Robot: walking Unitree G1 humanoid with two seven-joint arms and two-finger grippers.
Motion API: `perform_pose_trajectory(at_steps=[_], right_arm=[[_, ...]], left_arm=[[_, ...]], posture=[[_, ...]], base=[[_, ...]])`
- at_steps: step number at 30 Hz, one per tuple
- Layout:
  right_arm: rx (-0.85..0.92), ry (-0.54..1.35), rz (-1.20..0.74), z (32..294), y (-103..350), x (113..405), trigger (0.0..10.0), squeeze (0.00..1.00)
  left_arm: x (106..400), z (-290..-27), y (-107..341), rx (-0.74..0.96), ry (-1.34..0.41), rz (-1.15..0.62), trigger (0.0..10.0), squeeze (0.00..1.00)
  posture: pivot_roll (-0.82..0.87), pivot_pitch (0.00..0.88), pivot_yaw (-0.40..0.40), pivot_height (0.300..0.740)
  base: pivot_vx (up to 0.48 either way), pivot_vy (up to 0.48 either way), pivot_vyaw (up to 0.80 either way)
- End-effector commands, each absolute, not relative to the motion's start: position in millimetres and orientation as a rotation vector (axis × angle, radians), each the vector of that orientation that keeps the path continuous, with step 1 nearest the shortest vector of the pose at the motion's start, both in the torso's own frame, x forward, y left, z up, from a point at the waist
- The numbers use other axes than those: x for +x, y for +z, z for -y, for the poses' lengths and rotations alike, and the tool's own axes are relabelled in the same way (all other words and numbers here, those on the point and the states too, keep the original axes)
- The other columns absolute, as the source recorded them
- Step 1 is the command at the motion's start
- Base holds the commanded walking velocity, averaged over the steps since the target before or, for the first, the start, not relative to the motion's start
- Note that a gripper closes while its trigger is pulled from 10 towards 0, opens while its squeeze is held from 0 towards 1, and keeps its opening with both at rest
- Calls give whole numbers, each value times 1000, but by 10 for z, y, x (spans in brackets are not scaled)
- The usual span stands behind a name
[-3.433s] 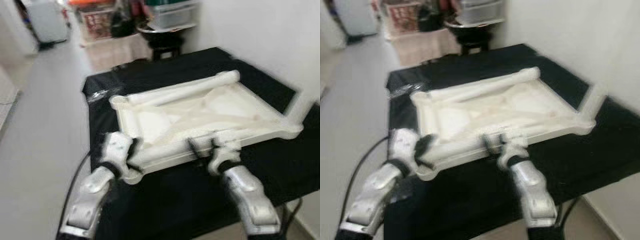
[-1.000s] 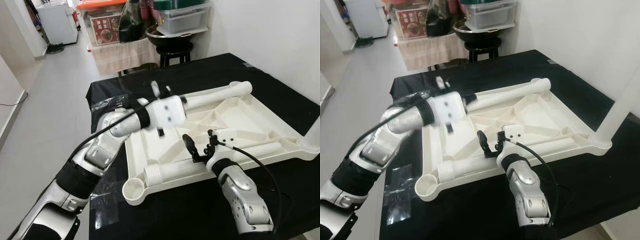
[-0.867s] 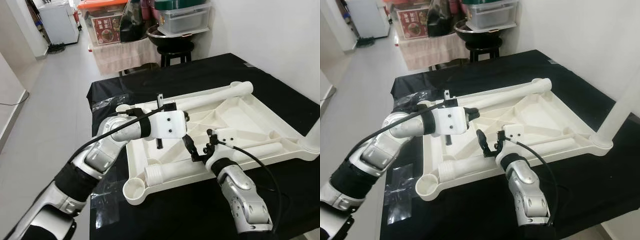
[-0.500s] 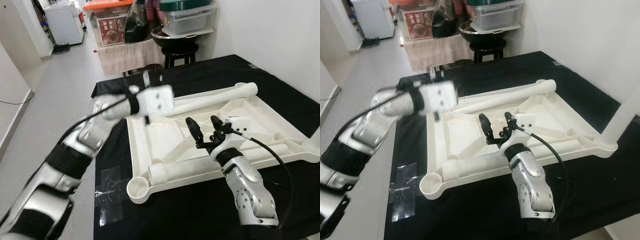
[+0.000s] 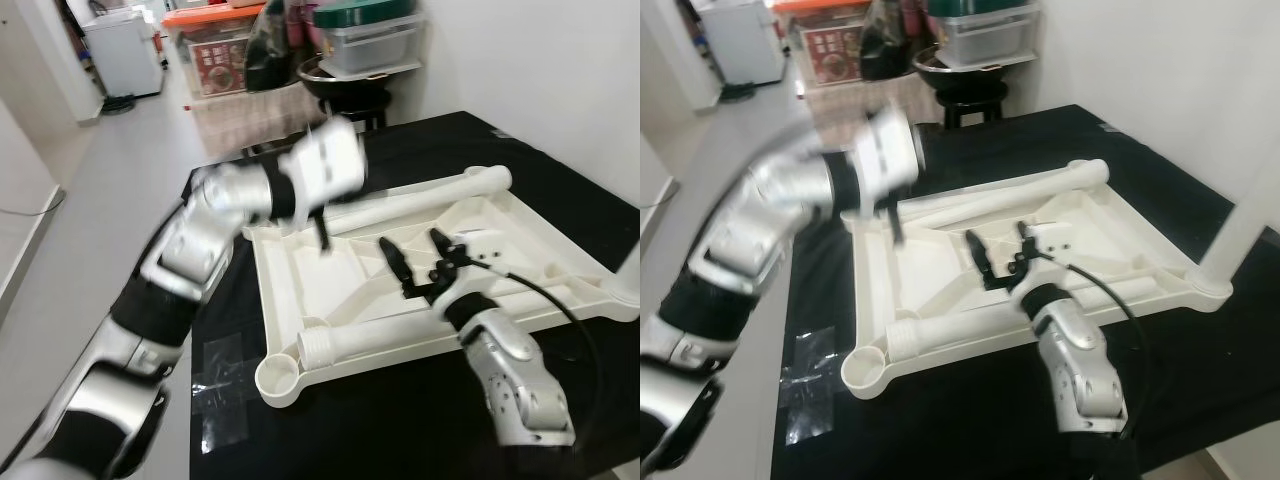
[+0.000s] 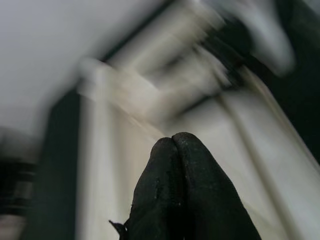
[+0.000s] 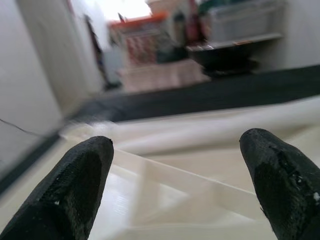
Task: Building children table
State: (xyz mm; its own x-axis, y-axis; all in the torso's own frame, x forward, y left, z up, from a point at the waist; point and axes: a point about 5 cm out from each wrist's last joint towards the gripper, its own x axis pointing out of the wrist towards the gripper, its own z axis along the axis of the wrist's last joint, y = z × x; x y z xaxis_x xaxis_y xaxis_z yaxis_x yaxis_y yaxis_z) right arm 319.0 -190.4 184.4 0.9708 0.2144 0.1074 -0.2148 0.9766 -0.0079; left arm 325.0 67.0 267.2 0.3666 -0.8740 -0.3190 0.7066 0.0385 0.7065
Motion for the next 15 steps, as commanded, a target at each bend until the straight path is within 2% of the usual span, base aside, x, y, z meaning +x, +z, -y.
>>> perform_pose_trajectory(at_steps=[1,6,15], right_arm=[[-3,187,73,1930,1795,3211,10000,0],[-68,45,15,2146,1749,3249,10000,0],[-109,-20,-54,2241,1654,3264,10000,0]], left_arm=[[3193,-659,2637,1007,-1282,216,10000,0],[3193,-559,2426,1020,-1331,141,10000,0],[3164,-465,2211,991,-1450,30,10000,0]], posture=[[-149,26,86,740],[-158,23,92,740],[-161,22,99,740]], base=[[0,0,0],[0,0,0],[0,0,0]])
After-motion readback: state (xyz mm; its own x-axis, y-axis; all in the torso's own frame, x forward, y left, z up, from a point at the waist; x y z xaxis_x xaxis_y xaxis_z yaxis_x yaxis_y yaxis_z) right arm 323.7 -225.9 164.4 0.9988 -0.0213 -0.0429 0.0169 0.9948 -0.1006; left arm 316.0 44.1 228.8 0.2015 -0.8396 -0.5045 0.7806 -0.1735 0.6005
